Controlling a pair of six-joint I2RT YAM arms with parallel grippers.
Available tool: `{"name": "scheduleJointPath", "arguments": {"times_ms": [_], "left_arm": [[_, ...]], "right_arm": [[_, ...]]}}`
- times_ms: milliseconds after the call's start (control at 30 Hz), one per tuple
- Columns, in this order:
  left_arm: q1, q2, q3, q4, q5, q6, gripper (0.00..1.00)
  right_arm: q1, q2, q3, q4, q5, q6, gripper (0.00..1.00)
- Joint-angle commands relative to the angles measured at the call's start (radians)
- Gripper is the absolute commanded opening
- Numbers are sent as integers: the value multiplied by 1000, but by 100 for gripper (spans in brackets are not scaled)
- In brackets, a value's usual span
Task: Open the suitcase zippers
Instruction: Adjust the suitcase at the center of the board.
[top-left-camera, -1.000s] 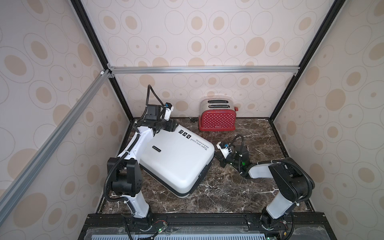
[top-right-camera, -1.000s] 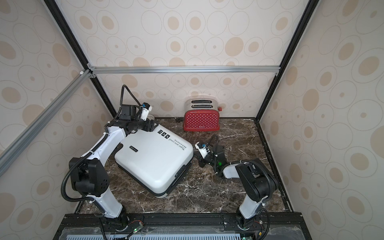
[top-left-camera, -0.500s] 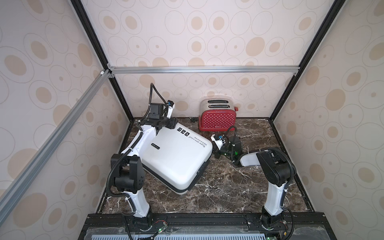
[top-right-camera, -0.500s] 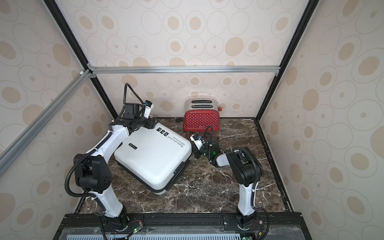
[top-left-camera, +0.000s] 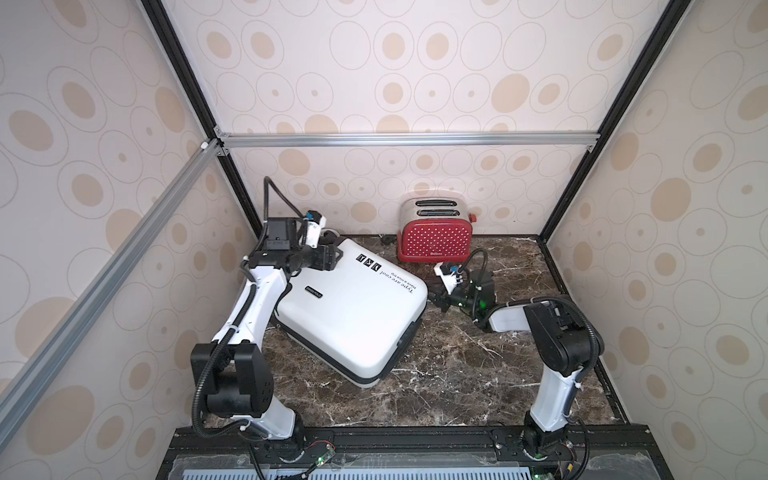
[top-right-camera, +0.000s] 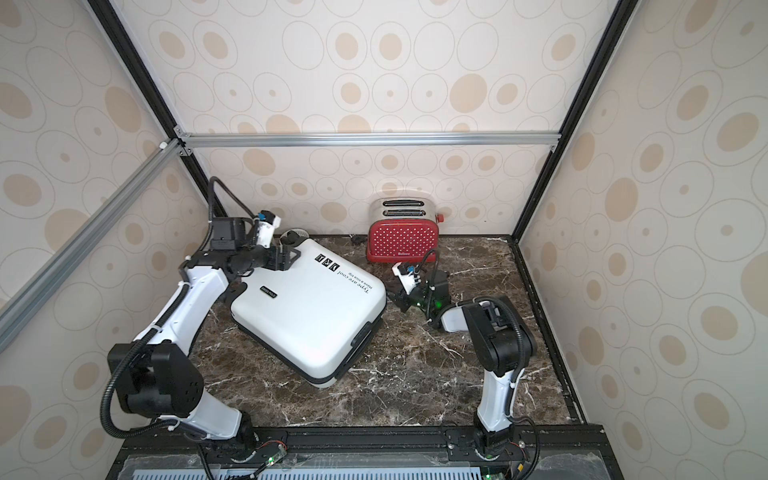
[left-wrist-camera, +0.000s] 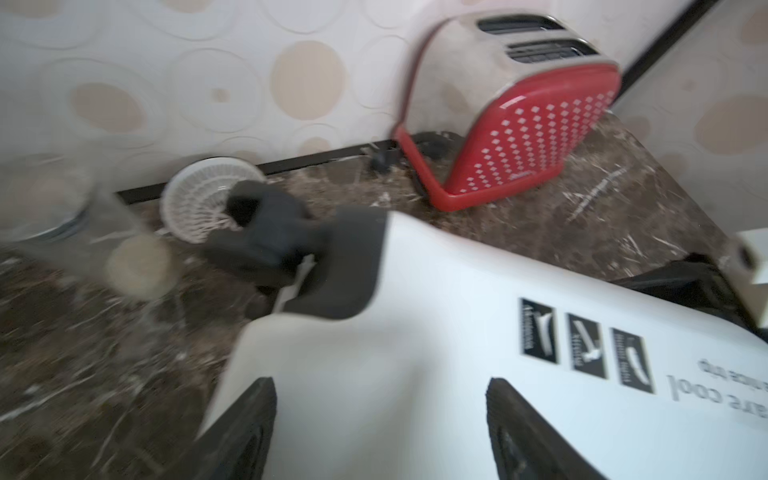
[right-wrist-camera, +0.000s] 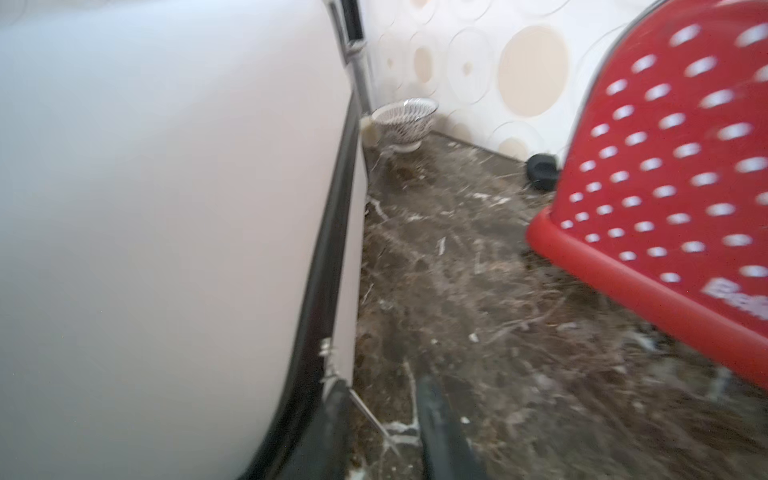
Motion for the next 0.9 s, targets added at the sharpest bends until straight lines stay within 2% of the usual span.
{"name": "scheduleJointPath", "arguments": {"times_ms": [0,167,267,433,533,633,700,767,867], "left_arm": [[69,-36,-48,-39,-39,-84,83],[141,-55,-105,-28,-43,-124,84],[153,-54,-141,-20,27,-124,82],[151,-77,-203,2,98,-123,79],[149,-101,-232,15,114,-125,78],[139,-116,-256,33,126,-134,77],[130,-117,-265,35,130,-134,76],[117,-118,-275,38,139,-134,75],[95,-131,-298,55,151,-141,74]], "right_arm": [[-30,-146,-29,33,36,35,53],[-28,-391,-21,-383,117,95,71],[-15,-553,-64,-561,162,181,76],[138,-776,-124,-850,192,359,79],[252,-890,-154,-989,269,495,81],[371,-985,-215,-1005,373,665,83],[451,-1013,-259,-948,430,759,84],[517,-995,-276,-870,465,810,84],[546,-907,-255,-767,461,841,85]]}}
